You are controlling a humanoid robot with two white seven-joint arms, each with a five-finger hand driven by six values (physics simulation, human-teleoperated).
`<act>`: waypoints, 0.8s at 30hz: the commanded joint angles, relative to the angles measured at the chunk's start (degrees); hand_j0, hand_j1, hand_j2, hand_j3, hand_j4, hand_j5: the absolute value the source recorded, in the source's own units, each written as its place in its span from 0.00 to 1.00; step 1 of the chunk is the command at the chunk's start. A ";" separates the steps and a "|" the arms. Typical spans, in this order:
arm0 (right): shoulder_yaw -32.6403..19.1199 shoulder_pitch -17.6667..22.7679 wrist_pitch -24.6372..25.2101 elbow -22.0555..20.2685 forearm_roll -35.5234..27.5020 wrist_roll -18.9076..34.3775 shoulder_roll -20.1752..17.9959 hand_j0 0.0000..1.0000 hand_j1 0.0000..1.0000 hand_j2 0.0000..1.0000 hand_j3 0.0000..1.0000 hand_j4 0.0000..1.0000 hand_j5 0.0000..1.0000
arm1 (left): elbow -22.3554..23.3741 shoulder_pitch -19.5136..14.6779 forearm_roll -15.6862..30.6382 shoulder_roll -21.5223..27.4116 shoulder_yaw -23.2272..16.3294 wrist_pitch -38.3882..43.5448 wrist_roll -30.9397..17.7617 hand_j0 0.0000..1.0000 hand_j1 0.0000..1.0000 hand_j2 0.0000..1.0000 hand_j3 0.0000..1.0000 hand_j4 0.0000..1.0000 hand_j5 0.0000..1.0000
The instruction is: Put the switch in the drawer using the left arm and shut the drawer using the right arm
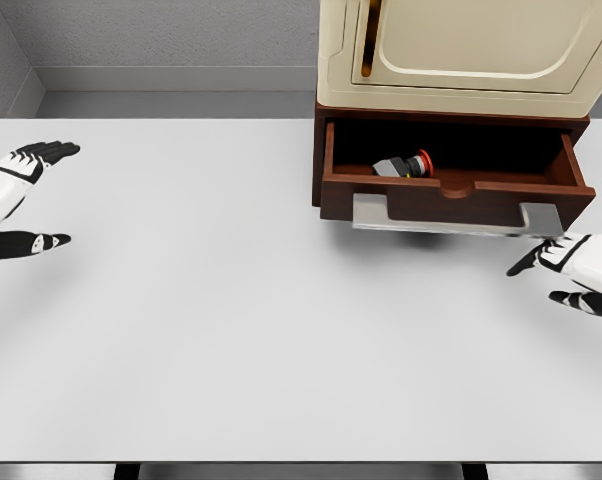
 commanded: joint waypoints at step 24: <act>0.12 0.26 0.11 -1.71 3.23 2.61 0.11 0.47 0.47 0.47 0.47 0.47 0.47 | -0.02 0.09 0.35 -0.94 0.70 0.11 -0.01 1.00 1.00 1.00 1.00 1.00 1.00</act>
